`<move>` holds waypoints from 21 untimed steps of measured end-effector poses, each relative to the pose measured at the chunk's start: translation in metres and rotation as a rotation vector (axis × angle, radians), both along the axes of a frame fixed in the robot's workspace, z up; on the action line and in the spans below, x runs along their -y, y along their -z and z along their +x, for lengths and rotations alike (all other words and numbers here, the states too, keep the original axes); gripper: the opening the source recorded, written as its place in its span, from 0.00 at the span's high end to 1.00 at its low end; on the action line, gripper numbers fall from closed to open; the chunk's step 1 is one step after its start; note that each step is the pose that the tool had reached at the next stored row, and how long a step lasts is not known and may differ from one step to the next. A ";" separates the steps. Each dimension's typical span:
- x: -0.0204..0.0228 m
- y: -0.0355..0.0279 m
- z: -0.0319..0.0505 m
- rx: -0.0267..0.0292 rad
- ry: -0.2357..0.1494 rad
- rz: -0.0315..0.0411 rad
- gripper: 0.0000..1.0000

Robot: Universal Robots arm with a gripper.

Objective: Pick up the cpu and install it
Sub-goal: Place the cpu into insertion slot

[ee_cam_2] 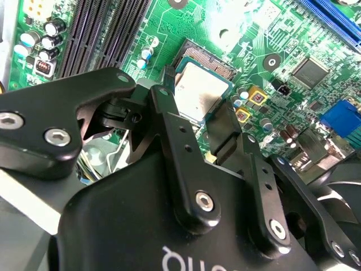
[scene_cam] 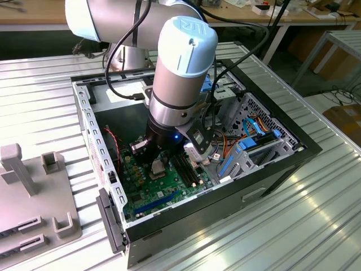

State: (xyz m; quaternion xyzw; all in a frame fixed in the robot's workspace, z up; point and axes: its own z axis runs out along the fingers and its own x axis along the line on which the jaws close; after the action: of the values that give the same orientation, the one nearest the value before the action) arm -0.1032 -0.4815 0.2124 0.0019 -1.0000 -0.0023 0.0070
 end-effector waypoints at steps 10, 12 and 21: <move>0.0013 0.0040 0.0000 0.0000 -0.006 0.0000 0.53; 0.0020 0.0046 -0.0001 0.0000 -0.011 0.0000 0.53; 0.0023 0.0087 -0.0011 -0.0001 -0.020 -0.0001 0.53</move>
State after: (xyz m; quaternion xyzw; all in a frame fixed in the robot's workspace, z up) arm -0.1042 -0.4837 0.2037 0.0121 -0.9999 -0.0022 0.0070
